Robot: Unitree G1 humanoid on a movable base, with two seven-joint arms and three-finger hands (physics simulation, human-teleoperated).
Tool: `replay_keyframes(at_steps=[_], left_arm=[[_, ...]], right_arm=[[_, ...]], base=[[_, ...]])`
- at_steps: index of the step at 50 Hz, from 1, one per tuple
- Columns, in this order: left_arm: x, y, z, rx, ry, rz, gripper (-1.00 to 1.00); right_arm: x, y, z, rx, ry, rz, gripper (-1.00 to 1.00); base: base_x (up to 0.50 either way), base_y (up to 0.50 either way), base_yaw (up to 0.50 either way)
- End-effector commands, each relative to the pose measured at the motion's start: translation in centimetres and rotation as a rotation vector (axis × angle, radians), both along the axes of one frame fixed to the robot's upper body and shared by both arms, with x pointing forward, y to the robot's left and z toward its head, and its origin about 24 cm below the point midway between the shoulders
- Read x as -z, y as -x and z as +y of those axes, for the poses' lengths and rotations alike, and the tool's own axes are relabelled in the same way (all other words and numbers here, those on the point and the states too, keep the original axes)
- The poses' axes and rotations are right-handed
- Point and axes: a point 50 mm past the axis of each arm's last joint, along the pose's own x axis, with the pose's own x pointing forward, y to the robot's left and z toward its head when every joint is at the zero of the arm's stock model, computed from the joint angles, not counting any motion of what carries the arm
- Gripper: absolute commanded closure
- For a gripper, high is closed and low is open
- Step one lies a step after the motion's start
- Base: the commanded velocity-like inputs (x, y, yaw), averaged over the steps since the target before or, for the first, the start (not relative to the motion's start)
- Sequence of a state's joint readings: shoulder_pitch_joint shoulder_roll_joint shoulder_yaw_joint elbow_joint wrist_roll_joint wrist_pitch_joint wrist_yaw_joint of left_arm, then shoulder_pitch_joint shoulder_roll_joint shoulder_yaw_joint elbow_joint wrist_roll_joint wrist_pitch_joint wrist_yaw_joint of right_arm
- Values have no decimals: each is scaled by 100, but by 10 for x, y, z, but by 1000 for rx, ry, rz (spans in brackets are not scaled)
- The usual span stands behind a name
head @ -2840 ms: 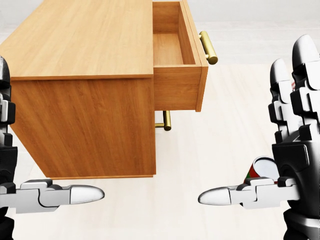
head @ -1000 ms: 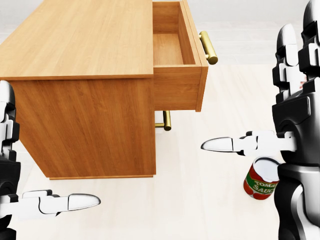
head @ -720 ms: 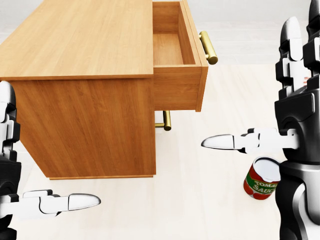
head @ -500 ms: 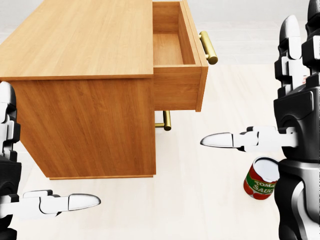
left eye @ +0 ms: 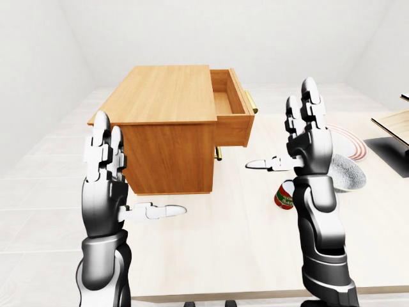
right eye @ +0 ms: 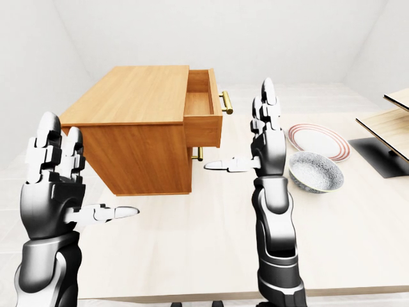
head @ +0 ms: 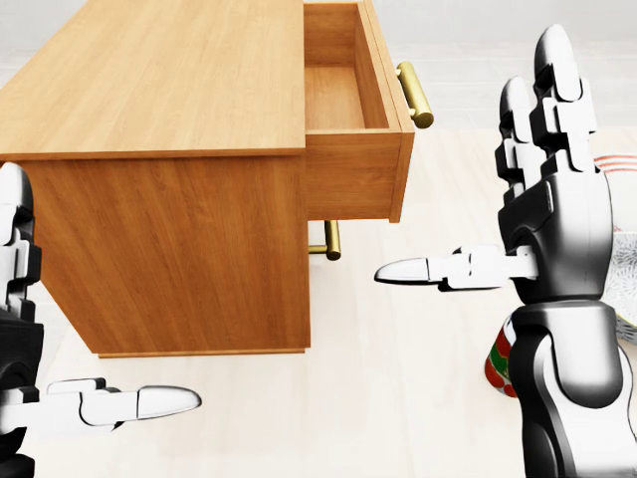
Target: Close the top drawer of the cabinet.
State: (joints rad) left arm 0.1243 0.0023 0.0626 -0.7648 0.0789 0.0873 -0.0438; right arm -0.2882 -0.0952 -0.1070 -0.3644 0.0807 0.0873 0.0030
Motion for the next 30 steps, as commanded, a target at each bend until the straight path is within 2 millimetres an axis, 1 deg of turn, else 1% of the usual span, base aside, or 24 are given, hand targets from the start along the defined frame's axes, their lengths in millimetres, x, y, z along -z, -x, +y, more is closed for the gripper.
replay_keyframes(at_steps=[1, 4, 6, 10, 11, 15, 20, 24, 26, 30], left_arm=[[1, 0, 0, 0, -2, 7, -100], [-2, 2, 0, -2, -5, -7, -100], [1, 1, 1, -5, -2, 6, -100], [3, 1, 0, 0, 1, 15, -100], [-2, 2, -1, 3, -5, -9, -100], [2, 1, 0, 0, -1, 10, -100], [-4, 3, -2, 4, -5, -21, -100], [-3, 2, -1, 4, -4, -12, -100], [3, 1, 0, 2, -1, 14, -100], [-3, 2, -2, 5, -6, -15, -100]], right_arm=[[15, -11, 8, -27, 5, 75, -100], [17, -16, 12, -45, 9, 92, -100], [21, -19, 13, -48, 15, 113, -100], [22, -21, 15, -60, 17, 121, -100], [21, -21, 17, -73, 11, 117, -100], [21, -24, 17, -79, 0, 119, -100], [24, -30, 17, -81, -1, 142, -100], [25, -32, 15, -76, -3, 149, -100], [26, -32, 15, -77, -1, 154, -100], [24, -33, 16, -78, -3, 149, -100]], base=[[0, 0, 0], [0, 0, 0], [0, 0, 0], [0, 0, 0], [0, 0, 0], [0, 0, 0], [0, 0, 0], [0, 0, 0], [0, 0, 0], [0, 0, 0]])
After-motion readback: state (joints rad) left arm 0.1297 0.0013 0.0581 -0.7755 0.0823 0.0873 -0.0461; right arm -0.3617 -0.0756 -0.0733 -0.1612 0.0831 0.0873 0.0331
